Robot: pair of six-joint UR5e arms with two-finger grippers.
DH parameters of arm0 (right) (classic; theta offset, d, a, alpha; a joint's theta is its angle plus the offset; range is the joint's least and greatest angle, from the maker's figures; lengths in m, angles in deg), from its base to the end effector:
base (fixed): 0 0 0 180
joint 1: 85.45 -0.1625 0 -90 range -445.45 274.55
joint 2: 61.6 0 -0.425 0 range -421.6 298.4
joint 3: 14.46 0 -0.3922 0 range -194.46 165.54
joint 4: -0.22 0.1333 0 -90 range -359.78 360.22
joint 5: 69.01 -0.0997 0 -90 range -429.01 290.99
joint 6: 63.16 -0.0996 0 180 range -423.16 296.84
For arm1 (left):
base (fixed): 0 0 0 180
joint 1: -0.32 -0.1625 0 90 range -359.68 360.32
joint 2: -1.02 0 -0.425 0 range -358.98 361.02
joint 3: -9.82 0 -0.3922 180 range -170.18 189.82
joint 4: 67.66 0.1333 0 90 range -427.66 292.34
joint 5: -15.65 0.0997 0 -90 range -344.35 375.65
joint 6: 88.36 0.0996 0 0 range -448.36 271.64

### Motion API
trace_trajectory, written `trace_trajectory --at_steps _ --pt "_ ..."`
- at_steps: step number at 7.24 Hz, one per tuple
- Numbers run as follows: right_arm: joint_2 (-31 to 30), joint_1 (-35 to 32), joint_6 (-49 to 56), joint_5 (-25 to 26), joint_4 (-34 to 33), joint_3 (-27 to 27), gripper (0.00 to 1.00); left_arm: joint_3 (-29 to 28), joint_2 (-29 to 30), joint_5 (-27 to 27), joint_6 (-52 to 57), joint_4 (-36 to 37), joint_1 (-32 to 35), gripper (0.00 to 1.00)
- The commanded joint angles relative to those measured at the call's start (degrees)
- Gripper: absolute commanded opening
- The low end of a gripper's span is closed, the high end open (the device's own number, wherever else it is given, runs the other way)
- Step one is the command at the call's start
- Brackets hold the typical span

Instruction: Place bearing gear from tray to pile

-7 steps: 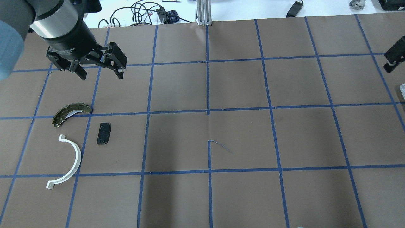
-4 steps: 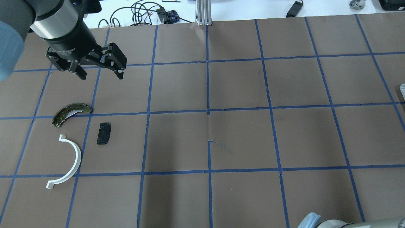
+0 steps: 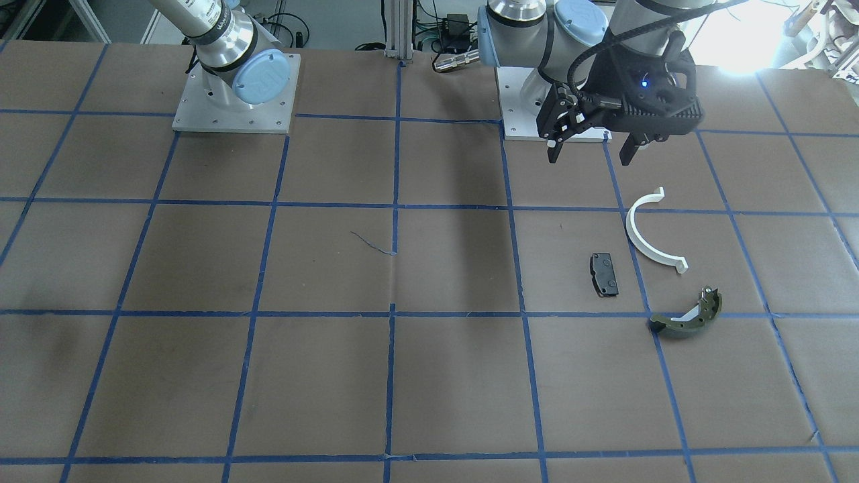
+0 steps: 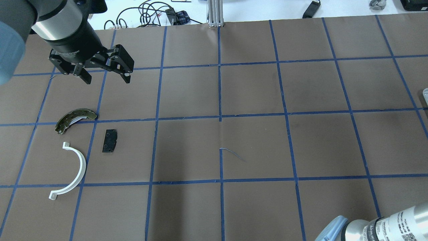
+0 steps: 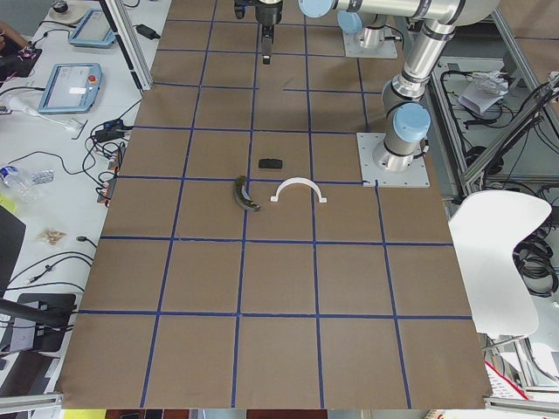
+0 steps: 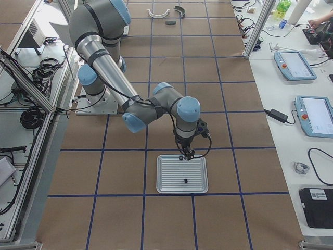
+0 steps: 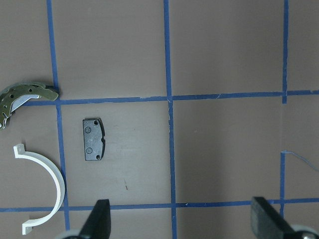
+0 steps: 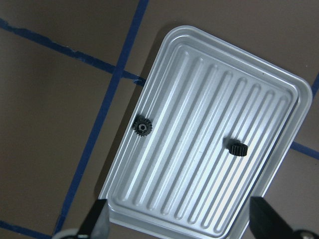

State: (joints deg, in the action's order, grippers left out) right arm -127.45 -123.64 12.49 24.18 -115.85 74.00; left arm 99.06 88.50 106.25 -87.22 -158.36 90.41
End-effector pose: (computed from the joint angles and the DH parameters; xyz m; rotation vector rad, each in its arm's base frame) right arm -0.4252 -0.4970 0.3063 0.6300 -2.9971 -0.0355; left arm -0.1330 -0.4767 0.5145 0.0332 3.1297 -0.0703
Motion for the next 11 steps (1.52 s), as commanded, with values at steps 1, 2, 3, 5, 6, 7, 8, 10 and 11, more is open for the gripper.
trace_trajectory --at_steps 1,2,3,5,6,7,8,10,11 --pt "5.62 0.83 1.96 0.24 -3.35 -2.75 1.00 -0.20 0.06 -0.07 0.00 0.00 0.00 1.00" --pt "9.56 0.83 1.87 -0.37 -3.37 -6.86 1.00 -0.46 0.23 -0.25 -0.09 0.00 0.09 1.00" --pt "13.16 0.83 2.04 -0.29 -2.85 -10.65 1.00 -0.47 0.23 -0.25 -0.09 0.00 0.09 1.00" --pt "14.34 1.18 -0.14 -0.38 -2.75 -11.04 1.00 -0.56 0.32 -0.25 -0.09 0.00 0.09 1.00" --pt "14.60 1.09 -2.16 -0.38 -2.67 -11.30 1.00 -0.56 0.32 -0.25 -0.09 0.00 0.09 1.00" --pt "14.78 1.09 -6.18 -0.38 -2.67 -11.30 1.00 -0.56 0.32 -0.25 -0.09 0.00 0.09 1.00" --pt "15.57 1.09 -8.05 -0.47 -2.75 -11.47 1.00 -0.47 0.32 -0.25 -0.09 0.00 0.09 1.00" --pt "16.62 1.18 -8.42 -0.47 -2.75 -11.83 0.97 -0.56 0.32 -0.16 0.00 0.00 0.00 1.00" --pt "16.89 1.09 -8.94 -0.38 -2.75 -11.83 0.89 -0.56 0.32 -0.16 0.00 0.00 0.00 1.00"
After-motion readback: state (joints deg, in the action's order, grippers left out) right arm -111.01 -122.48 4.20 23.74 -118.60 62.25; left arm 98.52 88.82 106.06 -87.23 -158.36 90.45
